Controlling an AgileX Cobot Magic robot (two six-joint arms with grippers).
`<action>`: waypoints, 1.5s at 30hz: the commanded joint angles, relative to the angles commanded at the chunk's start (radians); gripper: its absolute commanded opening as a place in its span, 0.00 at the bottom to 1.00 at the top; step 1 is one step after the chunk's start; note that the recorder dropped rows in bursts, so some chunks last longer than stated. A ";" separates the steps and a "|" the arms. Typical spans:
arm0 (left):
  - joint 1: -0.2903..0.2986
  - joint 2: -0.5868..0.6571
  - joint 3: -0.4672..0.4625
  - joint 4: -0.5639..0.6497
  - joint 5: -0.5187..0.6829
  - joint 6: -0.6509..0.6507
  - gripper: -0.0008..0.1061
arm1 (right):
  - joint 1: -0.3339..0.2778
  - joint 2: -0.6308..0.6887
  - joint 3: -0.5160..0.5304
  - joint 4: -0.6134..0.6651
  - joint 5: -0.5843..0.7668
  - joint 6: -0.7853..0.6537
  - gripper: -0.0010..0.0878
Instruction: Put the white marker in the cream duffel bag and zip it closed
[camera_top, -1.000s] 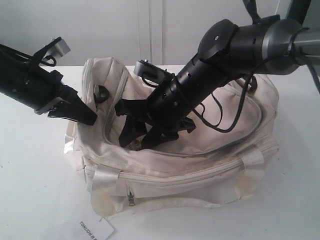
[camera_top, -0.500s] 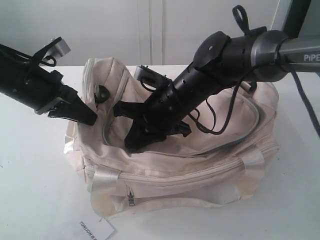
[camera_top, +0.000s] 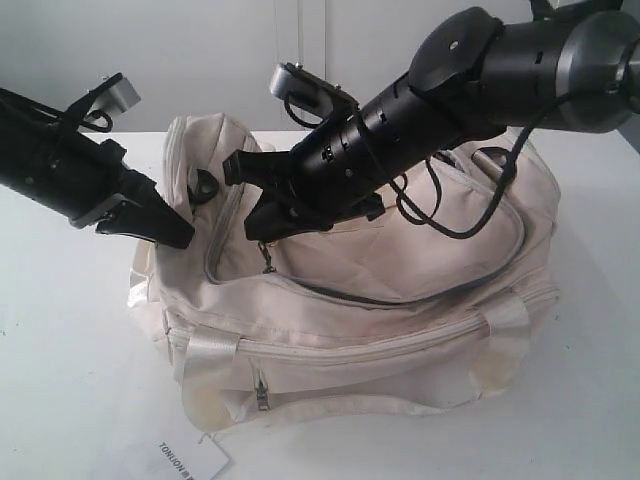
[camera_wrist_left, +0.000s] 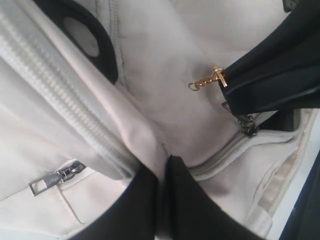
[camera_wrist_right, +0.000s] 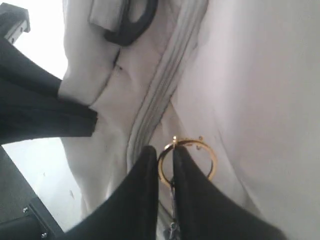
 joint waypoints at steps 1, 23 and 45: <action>0.000 0.000 0.000 0.002 -0.006 0.000 0.01 | 0.000 -0.007 0.000 0.000 0.018 -0.022 0.01; 0.000 0.000 0.000 0.176 -0.065 -0.008 0.01 | 0.000 -0.195 0.000 -0.294 0.250 0.029 0.01; 0.000 0.000 0.000 0.118 -0.069 -0.008 0.01 | 0.000 -0.068 -0.006 -0.149 0.064 -0.091 0.41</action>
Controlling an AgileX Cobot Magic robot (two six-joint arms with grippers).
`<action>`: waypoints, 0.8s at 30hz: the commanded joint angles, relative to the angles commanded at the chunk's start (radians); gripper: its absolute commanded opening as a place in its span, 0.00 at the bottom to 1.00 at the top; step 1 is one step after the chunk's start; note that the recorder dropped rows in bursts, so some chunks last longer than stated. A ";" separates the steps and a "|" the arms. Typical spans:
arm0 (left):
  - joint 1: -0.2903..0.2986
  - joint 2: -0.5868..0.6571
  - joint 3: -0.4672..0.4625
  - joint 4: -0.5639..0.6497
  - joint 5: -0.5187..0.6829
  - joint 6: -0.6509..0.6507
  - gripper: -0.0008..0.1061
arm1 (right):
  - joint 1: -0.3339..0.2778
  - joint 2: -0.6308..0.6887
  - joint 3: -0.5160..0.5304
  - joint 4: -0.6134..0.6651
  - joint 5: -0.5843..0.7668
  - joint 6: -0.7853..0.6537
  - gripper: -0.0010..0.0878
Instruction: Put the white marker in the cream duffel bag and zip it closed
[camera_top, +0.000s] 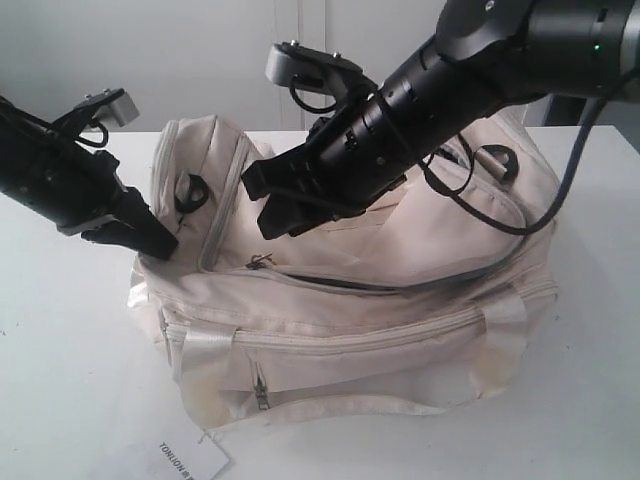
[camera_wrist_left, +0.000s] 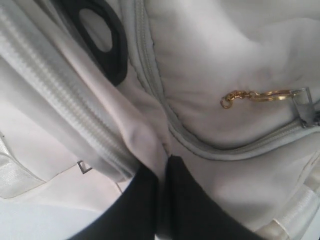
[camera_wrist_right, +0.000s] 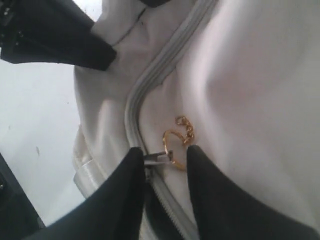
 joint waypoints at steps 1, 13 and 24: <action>0.000 0.000 0.000 -0.009 0.000 0.000 0.01 | 0.000 0.005 0.000 0.000 0.000 0.000 0.42; 0.000 0.000 0.000 -0.034 0.000 0.002 0.01 | 0.081 0.082 -0.100 -0.201 0.032 0.100 0.42; 0.000 0.000 0.000 -0.034 0.000 0.004 0.01 | 0.081 0.114 -0.100 -0.231 0.087 0.105 0.29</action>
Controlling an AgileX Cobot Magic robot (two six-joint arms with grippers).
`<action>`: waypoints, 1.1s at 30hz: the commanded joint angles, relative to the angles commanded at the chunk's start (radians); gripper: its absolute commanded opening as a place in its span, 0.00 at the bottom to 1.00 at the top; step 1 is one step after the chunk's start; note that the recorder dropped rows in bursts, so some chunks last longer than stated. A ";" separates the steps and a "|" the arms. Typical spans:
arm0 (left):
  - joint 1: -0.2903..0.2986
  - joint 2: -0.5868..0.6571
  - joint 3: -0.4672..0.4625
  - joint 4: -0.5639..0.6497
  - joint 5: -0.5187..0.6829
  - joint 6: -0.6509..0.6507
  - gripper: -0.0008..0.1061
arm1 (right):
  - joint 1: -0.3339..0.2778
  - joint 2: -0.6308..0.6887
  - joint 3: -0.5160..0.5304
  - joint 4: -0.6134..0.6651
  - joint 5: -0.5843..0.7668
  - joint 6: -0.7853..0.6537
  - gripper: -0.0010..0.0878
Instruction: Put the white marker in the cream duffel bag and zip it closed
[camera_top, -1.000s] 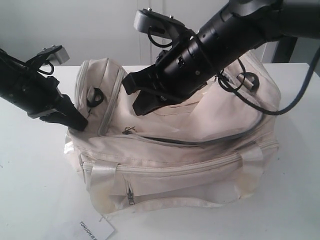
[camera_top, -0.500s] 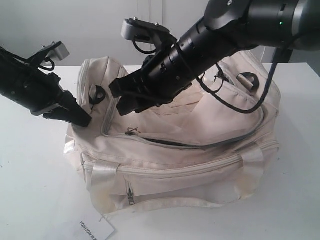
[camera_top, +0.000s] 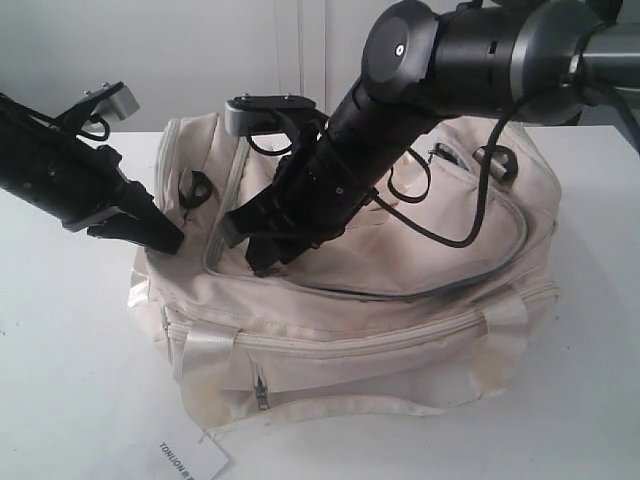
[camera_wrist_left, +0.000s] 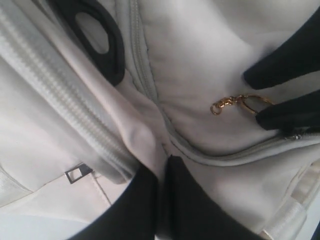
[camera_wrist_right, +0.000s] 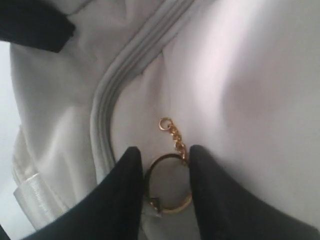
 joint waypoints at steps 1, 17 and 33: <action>0.000 0.000 0.000 0.000 0.000 0.000 0.01 | 0.000 0.000 0.000 -0.019 0.005 0.014 0.25; 0.000 0.000 0.000 0.000 0.000 0.000 0.01 | 0.000 -0.097 -0.002 -0.072 -0.077 0.079 0.01; 0.000 0.000 0.000 0.025 -0.018 0.000 0.01 | 0.000 -0.123 0.000 -0.066 -0.024 0.095 0.01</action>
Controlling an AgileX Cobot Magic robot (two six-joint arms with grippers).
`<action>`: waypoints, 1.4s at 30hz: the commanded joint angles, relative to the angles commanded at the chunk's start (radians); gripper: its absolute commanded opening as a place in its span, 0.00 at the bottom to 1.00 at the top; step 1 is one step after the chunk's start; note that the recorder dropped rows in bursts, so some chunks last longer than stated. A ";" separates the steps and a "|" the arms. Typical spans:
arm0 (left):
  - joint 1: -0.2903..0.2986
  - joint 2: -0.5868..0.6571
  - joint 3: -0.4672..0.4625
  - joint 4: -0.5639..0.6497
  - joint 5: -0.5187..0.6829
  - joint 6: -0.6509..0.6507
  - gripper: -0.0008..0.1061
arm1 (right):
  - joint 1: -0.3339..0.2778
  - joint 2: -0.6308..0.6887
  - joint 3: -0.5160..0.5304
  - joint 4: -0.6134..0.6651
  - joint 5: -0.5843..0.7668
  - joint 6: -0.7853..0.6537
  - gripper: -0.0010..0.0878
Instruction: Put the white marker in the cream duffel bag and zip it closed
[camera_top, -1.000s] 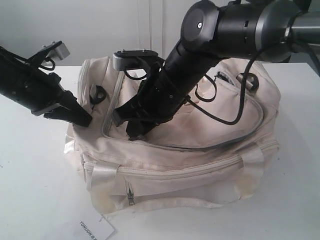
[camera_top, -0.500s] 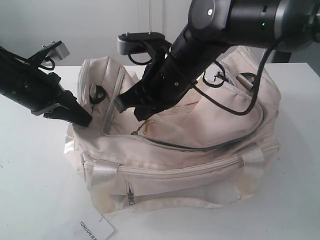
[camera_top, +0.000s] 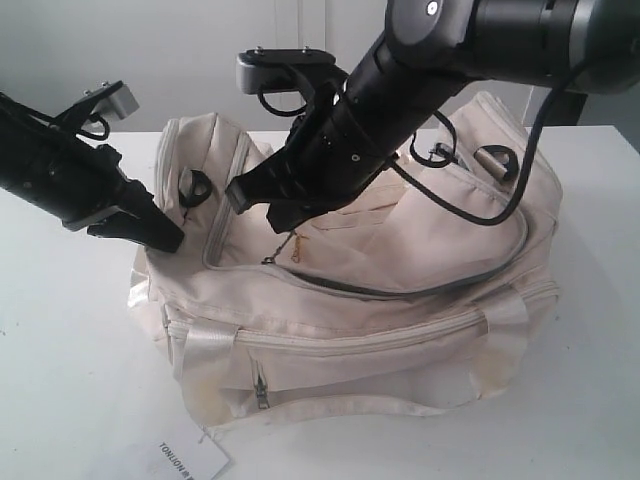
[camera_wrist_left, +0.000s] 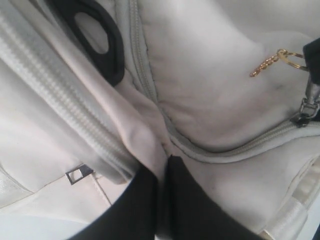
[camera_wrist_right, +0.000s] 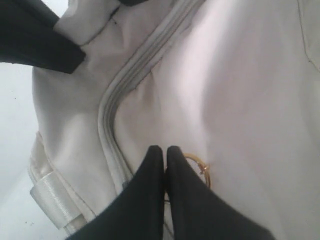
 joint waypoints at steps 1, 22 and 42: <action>0.000 0.000 0.000 0.002 -0.006 0.000 0.01 | 0.000 -0.008 0.000 0.000 0.016 0.000 0.01; 0.000 0.000 0.000 0.026 -0.030 -0.002 0.01 | 0.000 -0.122 0.132 0.005 -0.133 0.129 0.02; 0.000 0.000 0.000 -0.024 0.010 0.002 0.01 | 0.000 0.073 0.120 0.147 -0.114 0.155 0.33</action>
